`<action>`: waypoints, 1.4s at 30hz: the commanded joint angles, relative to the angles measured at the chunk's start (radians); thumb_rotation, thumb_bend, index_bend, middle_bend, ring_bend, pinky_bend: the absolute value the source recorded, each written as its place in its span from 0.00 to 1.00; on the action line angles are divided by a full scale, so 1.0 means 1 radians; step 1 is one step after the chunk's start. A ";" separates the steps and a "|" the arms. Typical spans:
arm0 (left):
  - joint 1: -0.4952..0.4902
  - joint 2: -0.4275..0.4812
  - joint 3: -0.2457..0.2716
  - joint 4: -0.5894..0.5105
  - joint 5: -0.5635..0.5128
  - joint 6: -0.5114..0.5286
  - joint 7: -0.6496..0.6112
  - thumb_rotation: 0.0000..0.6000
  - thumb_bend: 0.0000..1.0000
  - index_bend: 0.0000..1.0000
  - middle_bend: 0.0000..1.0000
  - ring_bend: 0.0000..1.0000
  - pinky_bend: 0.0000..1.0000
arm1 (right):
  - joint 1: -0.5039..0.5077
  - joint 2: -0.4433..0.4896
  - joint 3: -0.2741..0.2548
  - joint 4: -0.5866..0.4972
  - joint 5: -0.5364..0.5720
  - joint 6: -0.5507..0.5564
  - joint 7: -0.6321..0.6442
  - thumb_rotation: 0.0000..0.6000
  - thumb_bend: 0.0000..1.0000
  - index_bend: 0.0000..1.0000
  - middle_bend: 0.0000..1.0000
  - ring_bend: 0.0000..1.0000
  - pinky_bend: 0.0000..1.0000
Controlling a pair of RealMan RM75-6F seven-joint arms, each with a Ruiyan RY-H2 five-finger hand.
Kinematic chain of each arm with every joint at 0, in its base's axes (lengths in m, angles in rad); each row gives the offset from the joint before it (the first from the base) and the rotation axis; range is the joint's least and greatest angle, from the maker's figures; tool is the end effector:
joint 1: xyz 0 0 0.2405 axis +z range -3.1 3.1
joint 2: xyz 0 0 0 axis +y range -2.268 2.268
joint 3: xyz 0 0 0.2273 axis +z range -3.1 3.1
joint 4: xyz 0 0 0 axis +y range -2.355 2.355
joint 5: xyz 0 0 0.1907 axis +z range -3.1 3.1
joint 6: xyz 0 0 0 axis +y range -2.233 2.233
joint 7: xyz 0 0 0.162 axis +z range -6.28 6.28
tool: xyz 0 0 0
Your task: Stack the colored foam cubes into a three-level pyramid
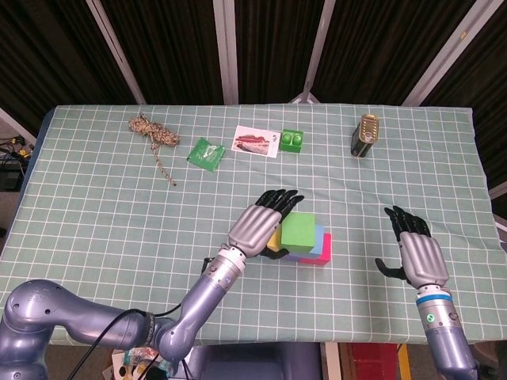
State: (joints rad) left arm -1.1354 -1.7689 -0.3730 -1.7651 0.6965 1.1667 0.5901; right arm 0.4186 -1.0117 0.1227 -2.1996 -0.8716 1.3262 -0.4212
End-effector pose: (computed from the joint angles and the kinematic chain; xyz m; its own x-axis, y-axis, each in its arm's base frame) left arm 0.0685 0.2984 -0.0305 0.1863 0.3393 0.9220 0.8793 -0.4762 -0.0024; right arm -0.1849 -0.2458 0.1387 0.2557 -0.2465 0.9348 -0.9499 0.1160 0.2904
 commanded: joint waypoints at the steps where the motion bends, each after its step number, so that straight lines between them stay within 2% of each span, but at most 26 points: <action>1: 0.001 -0.001 0.001 0.002 0.000 -0.001 -0.002 1.00 0.28 0.00 0.02 0.00 0.00 | 0.000 -0.001 -0.001 0.001 0.001 -0.002 -0.001 1.00 0.31 0.00 0.00 0.00 0.00; 42: 0.006 0.000 0.002 0.019 0.021 -0.001 0.004 1.00 0.28 0.00 0.02 0.00 0.00 | -0.004 -0.010 -0.002 0.006 0.002 -0.008 -0.012 1.00 0.31 0.00 0.00 0.00 0.00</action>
State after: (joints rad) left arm -1.1298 -1.7691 -0.3707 -1.7461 0.7177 1.1655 0.5945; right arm 0.4146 -1.0218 0.1206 -2.1940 -0.8698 1.3180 -0.4336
